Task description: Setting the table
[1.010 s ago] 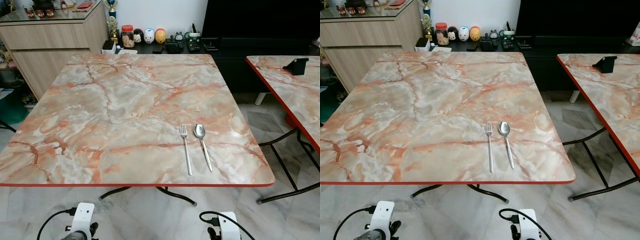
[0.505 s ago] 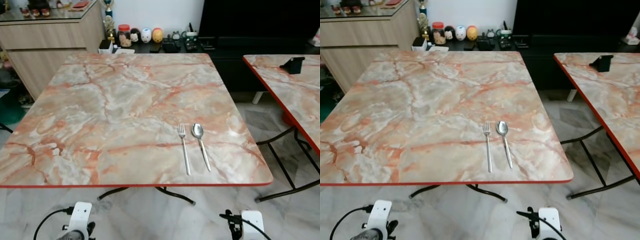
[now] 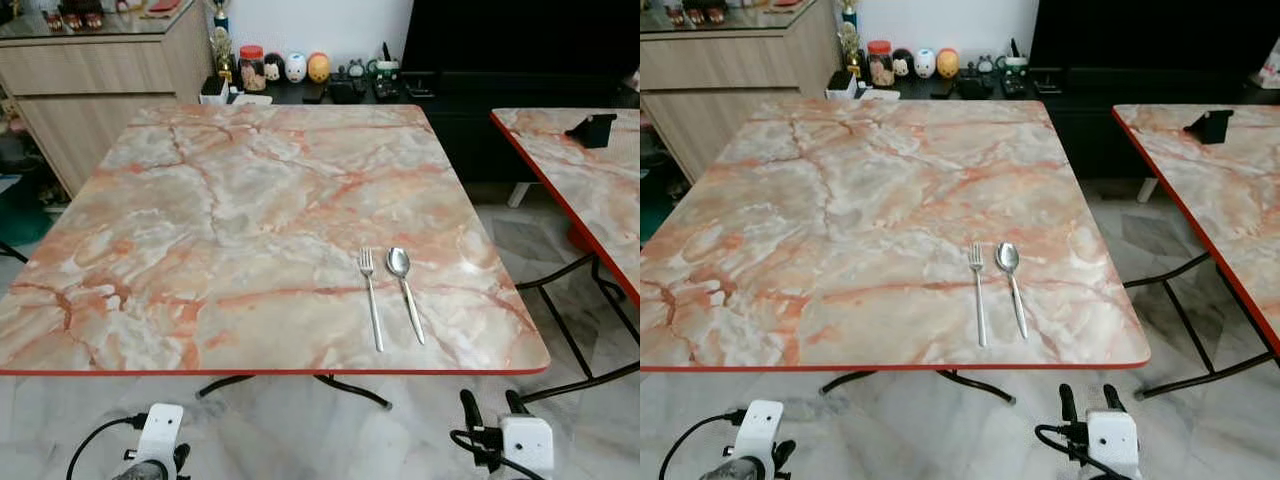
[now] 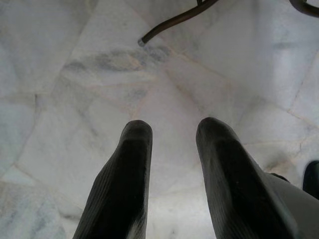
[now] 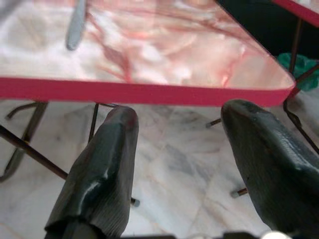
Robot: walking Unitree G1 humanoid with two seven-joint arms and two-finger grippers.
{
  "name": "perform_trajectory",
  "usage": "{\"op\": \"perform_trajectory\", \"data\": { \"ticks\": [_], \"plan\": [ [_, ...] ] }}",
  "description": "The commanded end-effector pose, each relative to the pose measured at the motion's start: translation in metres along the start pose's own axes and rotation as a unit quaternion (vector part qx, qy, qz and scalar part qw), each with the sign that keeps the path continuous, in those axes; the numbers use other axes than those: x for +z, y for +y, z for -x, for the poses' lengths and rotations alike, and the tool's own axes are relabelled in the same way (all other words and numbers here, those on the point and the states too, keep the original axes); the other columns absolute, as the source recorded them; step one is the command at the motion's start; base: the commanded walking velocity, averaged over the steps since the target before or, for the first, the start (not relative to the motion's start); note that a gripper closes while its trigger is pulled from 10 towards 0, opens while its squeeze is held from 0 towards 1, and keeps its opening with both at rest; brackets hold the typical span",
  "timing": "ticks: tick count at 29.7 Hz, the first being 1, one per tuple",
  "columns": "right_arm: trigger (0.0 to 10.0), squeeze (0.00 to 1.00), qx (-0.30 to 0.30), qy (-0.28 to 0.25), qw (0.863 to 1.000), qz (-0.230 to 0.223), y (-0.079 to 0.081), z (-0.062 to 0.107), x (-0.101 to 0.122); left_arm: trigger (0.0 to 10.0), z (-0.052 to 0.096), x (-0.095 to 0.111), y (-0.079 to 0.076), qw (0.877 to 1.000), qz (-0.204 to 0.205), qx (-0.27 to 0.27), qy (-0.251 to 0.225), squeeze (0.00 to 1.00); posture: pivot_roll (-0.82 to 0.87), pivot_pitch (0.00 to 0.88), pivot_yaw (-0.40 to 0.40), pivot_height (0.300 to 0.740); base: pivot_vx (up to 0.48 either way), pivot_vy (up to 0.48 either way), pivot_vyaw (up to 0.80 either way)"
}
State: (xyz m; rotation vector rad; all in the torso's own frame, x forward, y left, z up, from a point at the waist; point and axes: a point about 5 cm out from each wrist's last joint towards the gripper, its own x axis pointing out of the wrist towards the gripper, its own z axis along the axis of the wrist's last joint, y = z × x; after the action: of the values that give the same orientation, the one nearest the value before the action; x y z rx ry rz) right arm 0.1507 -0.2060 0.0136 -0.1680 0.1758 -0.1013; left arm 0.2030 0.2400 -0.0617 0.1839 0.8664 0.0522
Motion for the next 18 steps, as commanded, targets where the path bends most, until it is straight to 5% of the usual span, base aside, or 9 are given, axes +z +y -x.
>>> {"op": "perform_trajectory", "data": {
  "ticks": [1, 8, 13, 18],
  "plan": [
    [10.0, 0.0, -0.002, -0.01, 1.0, -0.006, 0.001, -0.001, 0.009, 10.0, 0.001, -0.004, 0.0, 1.0, -0.011, 0.0, 0.01, 0.0, -0.01, 0.0, -0.009, 0.74, 0.0, 0.0, 0.0],
    [10.0, 0.0, -0.019, -0.047, 0.999, 0.005, -0.007, -0.023, 0.041, 10.0, 0.0, -0.002, -0.001, 1.0, -0.013, 0.0, 0.007, 0.0, -0.02, 0.0, -0.001, 0.74, 0.0, 0.0, 0.0],
    [10.0, 0.0, 0.0, -0.058, 0.998, 0.022, -0.007, -0.081, 0.072, 10.0, 0.0, -0.001, -0.003, 1.0, -0.013, -0.001, 0.006, 0.0, -0.02, 0.0, -0.002, 0.74, 0.0, 0.0, 0.0],
    [10.0, 0.0, 0.031, -0.077, 0.996, 0.014, 0.005, -0.107, 0.086, 10.0, 0.0, -0.002, -0.005, 1.0, -0.014, -0.001, 0.006, 0.0, 0.0, 0.0, -0.01, 0.74, 0.0, 0.0, 0.0]
  ]
}}
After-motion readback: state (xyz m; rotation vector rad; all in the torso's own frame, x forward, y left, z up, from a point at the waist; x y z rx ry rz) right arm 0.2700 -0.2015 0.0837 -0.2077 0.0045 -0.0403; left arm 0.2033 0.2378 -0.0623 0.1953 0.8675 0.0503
